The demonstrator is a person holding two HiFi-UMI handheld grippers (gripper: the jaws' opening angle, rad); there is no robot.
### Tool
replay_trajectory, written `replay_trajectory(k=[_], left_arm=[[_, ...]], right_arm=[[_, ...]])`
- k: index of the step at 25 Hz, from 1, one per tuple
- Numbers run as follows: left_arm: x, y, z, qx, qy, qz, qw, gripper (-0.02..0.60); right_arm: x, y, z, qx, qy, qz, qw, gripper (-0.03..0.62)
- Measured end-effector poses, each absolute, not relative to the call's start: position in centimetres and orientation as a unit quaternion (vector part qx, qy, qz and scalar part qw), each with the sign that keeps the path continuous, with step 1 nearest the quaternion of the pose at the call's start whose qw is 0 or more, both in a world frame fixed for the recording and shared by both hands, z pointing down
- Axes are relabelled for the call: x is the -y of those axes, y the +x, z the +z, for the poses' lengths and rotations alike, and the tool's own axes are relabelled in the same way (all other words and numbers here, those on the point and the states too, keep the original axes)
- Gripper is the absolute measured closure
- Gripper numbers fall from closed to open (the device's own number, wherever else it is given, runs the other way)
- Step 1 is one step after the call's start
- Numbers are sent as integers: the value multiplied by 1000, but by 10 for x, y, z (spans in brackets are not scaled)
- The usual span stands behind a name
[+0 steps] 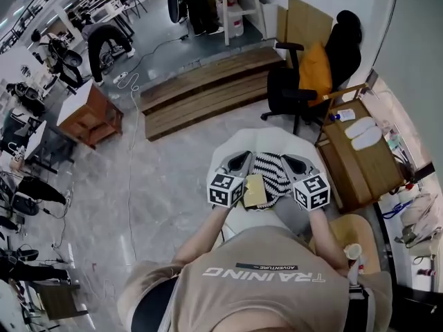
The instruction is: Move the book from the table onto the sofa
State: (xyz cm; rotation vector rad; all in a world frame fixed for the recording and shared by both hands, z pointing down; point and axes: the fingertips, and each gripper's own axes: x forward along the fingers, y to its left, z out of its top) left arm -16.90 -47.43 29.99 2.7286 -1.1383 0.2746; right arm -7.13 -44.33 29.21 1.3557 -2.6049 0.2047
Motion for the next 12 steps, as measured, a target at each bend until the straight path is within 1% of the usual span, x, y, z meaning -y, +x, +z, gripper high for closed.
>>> replay_trajectory(k=[5, 12], left_arm=[[474, -157, 296, 367, 923, 94, 71, 575], [471, -145, 301, 365, 923, 85, 92, 575]], right_arm=[[437, -67, 293, 875, 468, 66, 103, 589], [438, -54, 294, 873, 468, 57, 121, 590]])
